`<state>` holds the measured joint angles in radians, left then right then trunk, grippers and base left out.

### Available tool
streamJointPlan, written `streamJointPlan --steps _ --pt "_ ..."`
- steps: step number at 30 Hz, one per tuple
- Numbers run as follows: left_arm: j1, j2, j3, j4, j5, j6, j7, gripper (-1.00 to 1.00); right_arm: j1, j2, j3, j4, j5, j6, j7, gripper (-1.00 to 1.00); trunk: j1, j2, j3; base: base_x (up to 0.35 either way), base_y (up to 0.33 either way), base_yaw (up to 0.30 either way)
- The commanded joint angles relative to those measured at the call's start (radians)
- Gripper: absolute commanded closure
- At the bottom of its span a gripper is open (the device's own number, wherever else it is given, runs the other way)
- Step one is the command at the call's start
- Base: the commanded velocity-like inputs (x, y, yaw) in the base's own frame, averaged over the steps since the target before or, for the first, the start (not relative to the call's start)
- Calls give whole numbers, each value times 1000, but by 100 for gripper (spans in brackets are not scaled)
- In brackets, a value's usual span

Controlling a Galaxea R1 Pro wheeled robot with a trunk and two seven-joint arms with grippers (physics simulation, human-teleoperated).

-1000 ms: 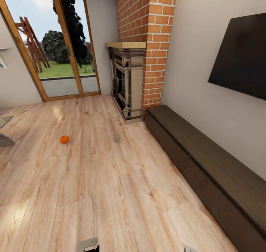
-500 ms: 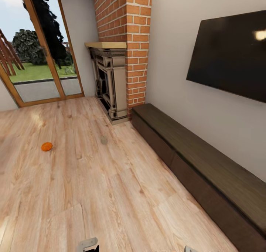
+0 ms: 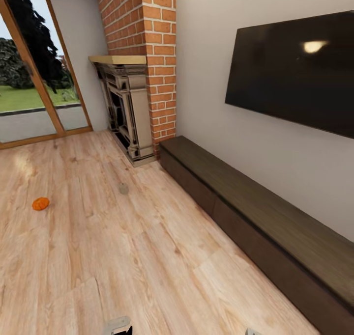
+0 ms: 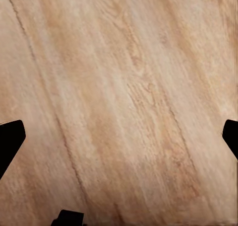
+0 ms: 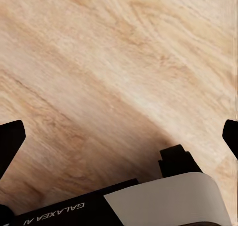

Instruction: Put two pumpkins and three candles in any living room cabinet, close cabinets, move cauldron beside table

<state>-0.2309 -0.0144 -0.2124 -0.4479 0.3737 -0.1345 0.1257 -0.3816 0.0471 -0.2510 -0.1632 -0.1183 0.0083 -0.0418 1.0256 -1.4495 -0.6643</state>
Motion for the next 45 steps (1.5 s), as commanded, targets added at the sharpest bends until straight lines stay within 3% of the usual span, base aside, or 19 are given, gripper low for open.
streamJointPlan --steps 1,19,27,36,45 --pt "-1 1 -8 0 8 -4 8 -100 0 0 2 -1 -11 1 -3 -100 -1 0 -1 -287 0 -277" --pt "-1 -1 -8 1 8 -7 8 -100 0 0 1 -1 -11 1 -4 -100 -1 0 -1 -27 0 -278" --pt "0 -2 -7 33 7 -63 8 -100 0 0 1 -1 -11 1 -4 -100 -1 0 -1 0 0 -278" --pt "0 -2 -4 38 -61 -77 8 -100 0 0 1 0 -12 1 -4 -100 -1 0 -1 0 0 -278" --pt "0 -2 -4 40 -68 -82 8 -100 0 2 1 0 -11 0 -4 -100 -1 0 -1 0 0 -278"
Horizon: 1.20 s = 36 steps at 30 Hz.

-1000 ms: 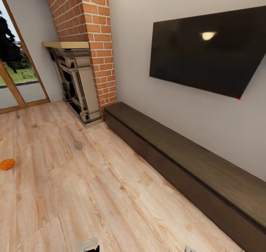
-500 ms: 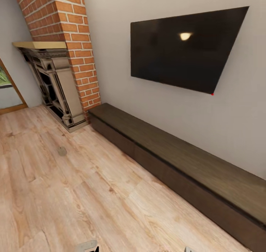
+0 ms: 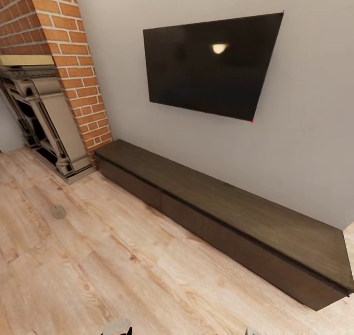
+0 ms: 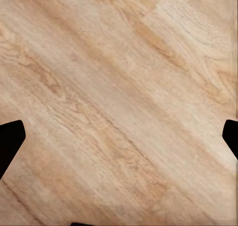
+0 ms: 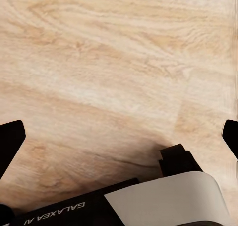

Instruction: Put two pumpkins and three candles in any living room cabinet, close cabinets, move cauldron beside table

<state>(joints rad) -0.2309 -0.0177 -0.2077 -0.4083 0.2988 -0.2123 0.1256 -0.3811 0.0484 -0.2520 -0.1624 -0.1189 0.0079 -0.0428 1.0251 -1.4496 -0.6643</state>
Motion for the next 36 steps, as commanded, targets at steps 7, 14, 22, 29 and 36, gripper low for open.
streamJointPlan --steps 7,14,22,29,36 --pt "0 1 -9 0 6 -4 8 -100 1 1 2 -1 -10 0 -3 -100 0 0 -1 0 0 -278" --pt "-1 1 -9 0 6 -4 8 -100 2 1 2 -1 -10 0 -3 -100 0 0 -1 0 0 -278" --pt "-1 1 -9 0 6 -4 8 -100 2 3 3 -1 -10 0 -3 -100 0 0 -1 0 0 -278" --pt "-1 1 -9 0 6 -5 8 -100 2 4 3 -1 -10 0 -3 -100 0 0 -1 0 0 -278" --pt "-1 1 -9 0 6 -6 8 -100 2 4 3 -1 -10 0 -3 -100 0 0 -1 0 0 -278"
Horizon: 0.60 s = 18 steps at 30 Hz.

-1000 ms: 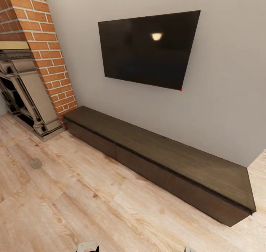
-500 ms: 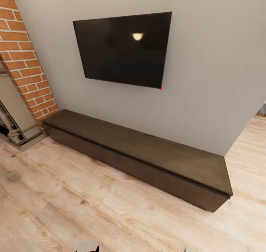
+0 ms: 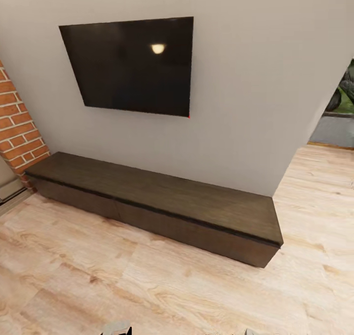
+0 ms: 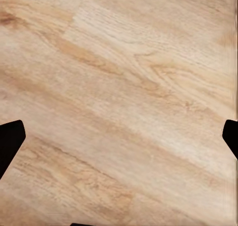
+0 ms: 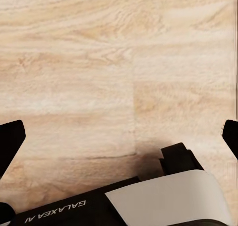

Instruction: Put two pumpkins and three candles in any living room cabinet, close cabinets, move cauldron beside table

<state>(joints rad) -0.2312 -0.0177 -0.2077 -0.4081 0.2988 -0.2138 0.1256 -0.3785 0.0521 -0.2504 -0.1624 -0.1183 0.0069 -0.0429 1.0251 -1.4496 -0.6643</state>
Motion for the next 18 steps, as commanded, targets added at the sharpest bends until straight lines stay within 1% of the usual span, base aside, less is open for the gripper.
streamJointPlan --steps 1,18 --pt "0 1 -9 0 7 -4 8 -100 0 0 2 -1 -11 1 -3 -100 0 0 -1 0 0 -278" --pt "0 1 -9 0 7 -4 8 -100 0 1 2 0 -11 1 -3 -100 0 0 -6 0 0 -278"
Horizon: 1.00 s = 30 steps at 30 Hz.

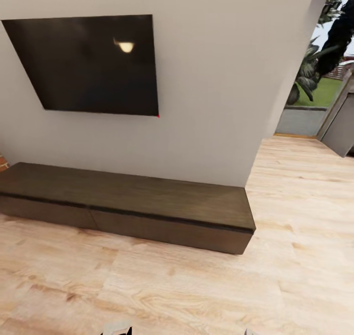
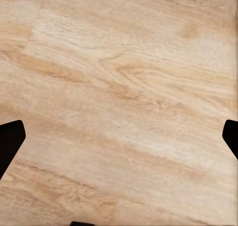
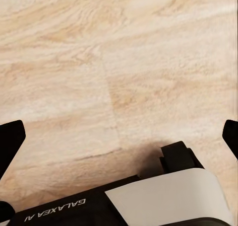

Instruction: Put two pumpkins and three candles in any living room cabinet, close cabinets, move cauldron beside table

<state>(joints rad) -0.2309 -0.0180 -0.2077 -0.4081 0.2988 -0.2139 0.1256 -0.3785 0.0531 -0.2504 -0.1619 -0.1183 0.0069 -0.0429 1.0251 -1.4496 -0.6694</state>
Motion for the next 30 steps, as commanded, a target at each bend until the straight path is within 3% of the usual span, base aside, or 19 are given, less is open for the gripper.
streamJointPlan --steps 1,23,30 --pt "-1 1 -9 0 7 -4 8 -100 0 0 2 -1 -11 1 -3 -100 0 0 -1 0 0 -278" --pt "-1 0 -9 0 6 -4 8 -100 -3 3 2 -1 -12 1 -4 -100 0 0 -10 0 0 -278" --pt "-1 1 -9 0 6 -4 8 -100 -6 -2 2 -2 -10 0 -3 -100 0 0 -13 127 30 -278"
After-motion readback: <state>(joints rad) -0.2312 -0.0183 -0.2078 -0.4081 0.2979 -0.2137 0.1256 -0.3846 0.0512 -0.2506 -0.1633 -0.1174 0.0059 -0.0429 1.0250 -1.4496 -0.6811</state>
